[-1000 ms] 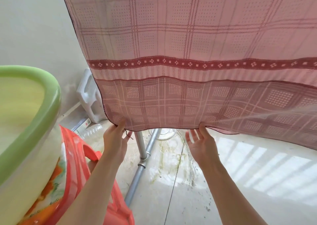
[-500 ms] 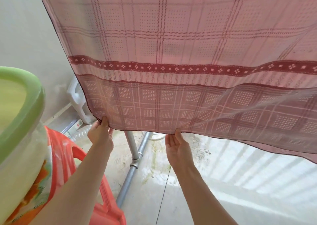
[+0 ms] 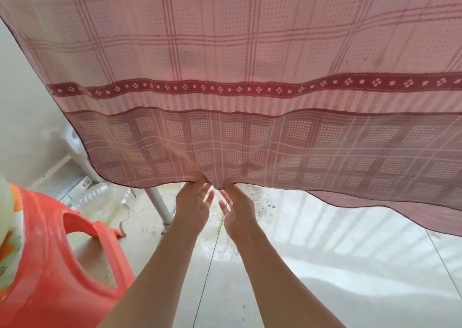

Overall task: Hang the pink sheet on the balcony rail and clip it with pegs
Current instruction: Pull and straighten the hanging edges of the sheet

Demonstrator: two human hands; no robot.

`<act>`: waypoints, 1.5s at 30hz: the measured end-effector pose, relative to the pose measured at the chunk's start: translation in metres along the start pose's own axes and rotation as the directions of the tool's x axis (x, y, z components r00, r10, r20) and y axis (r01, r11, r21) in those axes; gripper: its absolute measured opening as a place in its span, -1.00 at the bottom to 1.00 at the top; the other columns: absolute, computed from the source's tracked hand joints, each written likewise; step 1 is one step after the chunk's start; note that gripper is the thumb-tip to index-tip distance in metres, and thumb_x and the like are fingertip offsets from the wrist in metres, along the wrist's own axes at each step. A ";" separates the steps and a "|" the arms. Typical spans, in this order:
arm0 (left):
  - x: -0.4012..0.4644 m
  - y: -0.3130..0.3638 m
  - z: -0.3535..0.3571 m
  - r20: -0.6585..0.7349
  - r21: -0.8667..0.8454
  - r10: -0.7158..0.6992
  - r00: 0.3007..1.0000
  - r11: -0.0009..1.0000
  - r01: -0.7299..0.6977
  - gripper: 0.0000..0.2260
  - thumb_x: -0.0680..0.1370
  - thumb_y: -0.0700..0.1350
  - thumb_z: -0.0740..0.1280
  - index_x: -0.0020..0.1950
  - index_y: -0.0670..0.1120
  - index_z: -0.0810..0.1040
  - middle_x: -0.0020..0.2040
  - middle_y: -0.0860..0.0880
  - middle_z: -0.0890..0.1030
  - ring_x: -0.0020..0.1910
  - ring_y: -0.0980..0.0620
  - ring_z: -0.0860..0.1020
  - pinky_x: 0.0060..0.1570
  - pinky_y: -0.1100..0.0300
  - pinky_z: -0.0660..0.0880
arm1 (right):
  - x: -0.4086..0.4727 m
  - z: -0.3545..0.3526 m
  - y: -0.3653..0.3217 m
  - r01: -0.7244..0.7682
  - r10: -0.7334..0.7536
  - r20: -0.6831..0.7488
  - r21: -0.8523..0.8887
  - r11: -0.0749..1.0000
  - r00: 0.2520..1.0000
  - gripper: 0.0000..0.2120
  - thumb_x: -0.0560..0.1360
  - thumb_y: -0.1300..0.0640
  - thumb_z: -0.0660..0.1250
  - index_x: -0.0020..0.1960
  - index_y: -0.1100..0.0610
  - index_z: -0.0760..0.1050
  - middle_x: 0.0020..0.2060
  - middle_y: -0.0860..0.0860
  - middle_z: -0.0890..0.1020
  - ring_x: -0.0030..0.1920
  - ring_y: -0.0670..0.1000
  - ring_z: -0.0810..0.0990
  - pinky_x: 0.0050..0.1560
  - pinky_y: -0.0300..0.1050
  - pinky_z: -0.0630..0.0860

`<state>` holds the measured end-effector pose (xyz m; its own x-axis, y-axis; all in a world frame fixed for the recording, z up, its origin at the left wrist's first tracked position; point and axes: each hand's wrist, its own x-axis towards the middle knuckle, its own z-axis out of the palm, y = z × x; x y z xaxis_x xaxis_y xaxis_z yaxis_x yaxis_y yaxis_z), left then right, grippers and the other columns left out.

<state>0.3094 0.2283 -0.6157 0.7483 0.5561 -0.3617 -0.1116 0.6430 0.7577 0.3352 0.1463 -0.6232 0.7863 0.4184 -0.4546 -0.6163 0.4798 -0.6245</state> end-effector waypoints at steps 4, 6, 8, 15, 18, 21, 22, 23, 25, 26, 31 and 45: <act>-0.003 -0.008 -0.003 -0.075 -0.108 0.031 0.997 0.993 -0.039 -0.88 0.57 -0.22 0.23 -0.13 -0.05 0.49 -0.39 0.15 0.62 -0.28 0.20 0.53 -0.12 0.27 0.38 | -0.010 -0.017 -0.004 -0.090 0.084 0.157 0.032 0.995 0.984 -0.69 0.49 0.16 0.30 0.23 0.11 0.44 0.30 0.08 0.45 0.29 0.06 0.44 0.26 -0.06 0.38; -0.001 -0.007 -0.008 -0.094 -0.145 0.036 0.995 0.988 -0.050 -0.89 0.56 -0.22 0.24 -0.12 -0.07 0.50 -0.32 0.12 0.62 -0.22 0.17 0.52 -0.15 0.27 0.43 | -0.015 -0.026 -0.016 -0.106 0.093 0.202 0.054 0.993 0.975 -0.60 0.44 0.10 0.35 0.26 0.03 0.41 0.29 0.09 0.41 0.35 0.09 0.36 0.30 -0.01 0.39; -0.001 -0.006 -0.008 -0.102 -0.181 0.034 0.994 0.982 -0.052 -0.91 0.56 -0.23 0.24 -0.10 -0.08 0.50 -0.19 0.07 0.60 -0.14 0.14 0.54 -0.16 0.25 0.46 | -0.025 -0.040 -0.037 -0.104 0.077 0.232 0.106 0.989 0.970 -0.54 0.40 0.02 0.37 0.29 -0.04 0.41 0.31 0.05 0.41 0.38 0.09 0.33 0.35 0.13 0.33; -0.001 -0.012 0.003 -0.100 -0.221 0.031 0.995 0.974 -0.052 -0.90 0.56 -0.24 0.25 -0.09 -0.07 0.51 -0.27 0.11 0.65 -0.13 0.16 0.57 -0.18 0.25 0.48 | -0.057 -0.109 -0.102 0.097 -0.136 0.113 0.297 0.950 0.984 -0.44 0.40 -0.12 0.32 0.36 0.02 0.41 0.28 0.02 0.52 0.34 0.08 0.41 0.30 0.18 0.37; 0.000 -0.013 0.001 -0.077 -0.200 0.052 0.996 0.978 -0.067 -0.91 0.56 -0.23 0.25 -0.09 -0.06 0.51 -0.33 0.15 0.65 -0.17 0.19 0.59 -0.14 0.25 0.49 | -0.055 -0.116 -0.121 0.219 -0.224 -0.035 0.396 0.891 0.974 -0.54 0.45 -0.07 0.33 0.30 0.07 0.43 0.23 -0.01 0.52 0.29 0.03 0.44 0.31 0.12 0.36; 0.003 -0.012 -0.004 -0.074 -0.176 0.070 0.995 0.981 -0.082 -0.92 0.55 -0.22 0.27 -0.08 -0.07 0.51 -0.31 0.14 0.66 -0.16 0.18 0.59 -0.13 0.24 0.50 | -0.052 -0.125 -0.131 0.307 -0.264 -0.160 0.382 0.872 0.951 -0.74 0.51 0.01 0.30 0.12 0.13 0.49 0.09 0.00 0.57 0.22 0.00 0.51 0.27 0.06 0.41; 0.003 -0.012 -0.005 -0.078 -0.171 0.071 0.994 0.982 -0.084 -0.93 0.55 -0.22 0.27 -0.08 -0.06 0.51 -0.31 0.14 0.66 -0.16 0.18 0.59 -0.15 0.25 0.51 | -0.052 -0.129 -0.134 0.329 -0.276 -0.190 0.380 0.864 0.942 -0.75 0.51 0.04 0.31 0.13 0.13 0.50 0.08 0.01 0.58 0.20 -0.01 0.53 0.26 0.03 0.43; 0.003 -0.012 -0.006 -0.082 -0.168 0.072 0.994 0.982 -0.085 -0.93 0.55 -0.21 0.27 -0.08 -0.06 0.51 -0.30 0.14 0.66 -0.15 0.18 0.59 -0.16 0.26 0.51 | -0.053 -0.133 -0.136 0.349 -0.284 -0.217 0.383 0.855 0.934 -0.75 0.51 0.05 0.31 0.15 0.12 0.51 0.07 0.01 0.60 0.19 -0.01 0.54 0.24 0.01 0.44; 0.005 -0.013 -0.007 -0.082 -0.166 0.077 0.994 0.982 -0.090 -0.93 0.55 -0.21 0.27 -0.07 -0.06 0.50 -0.30 0.14 0.65 -0.15 0.18 0.58 -0.15 0.26 0.51 | -0.056 -0.141 -0.140 0.389 -0.307 -0.256 0.397 0.831 0.917 -0.83 0.52 0.08 0.31 0.07 0.11 0.55 0.03 -0.01 0.62 0.16 -0.02 0.56 0.24 -0.04 0.45; 0.005 -0.014 -0.007 -0.079 -0.162 0.078 0.994 0.983 -0.090 -0.93 0.55 -0.21 0.27 -0.07 -0.06 0.50 -0.30 0.14 0.65 -0.15 0.18 0.57 -0.15 0.26 0.51 | -0.056 -0.146 -0.141 0.408 -0.319 -0.270 0.406 0.818 0.908 -0.86 0.52 0.09 0.31 0.03 0.11 0.56 0.00 -0.01 0.63 0.15 -0.03 0.56 0.25 -0.05 0.45; 0.006 -0.018 -0.005 -0.074 -0.129 0.086 0.994 0.987 -0.095 -0.92 0.55 -0.22 0.27 -0.10 -0.06 0.50 -0.32 0.13 0.63 -0.20 0.18 0.57 -0.14 0.25 0.50 | -0.047 -0.156 -0.141 0.451 -0.356 -0.281 0.453 0.769 0.891 -0.90 0.52 0.19 0.30 0.00 0.16 0.56 -0.05 0.00 0.63 0.07 -0.02 0.59 0.18 -0.09 0.53; 0.005 -0.019 -0.005 0.192 -0.130 0.062 0.979 0.991 -0.037 -0.87 0.59 -0.14 0.16 -0.04 0.03 0.49 -0.02 0.16 0.62 0.13 0.18 0.54 0.06 0.13 0.42 | -0.030 -0.177 -0.133 0.448 -0.382 -0.237 0.518 0.728 0.893 -0.85 0.55 0.24 0.21 -0.04 0.18 0.56 -0.20 -0.01 0.70 -0.17 -0.09 0.68 -0.15 -0.21 0.62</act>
<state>0.3119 0.2212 -0.6339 0.8517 0.4832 -0.2029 -0.2235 0.6851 0.6933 0.4015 -0.0661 -0.6388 0.9480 0.0081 -0.3182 -0.1187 0.9366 -0.3296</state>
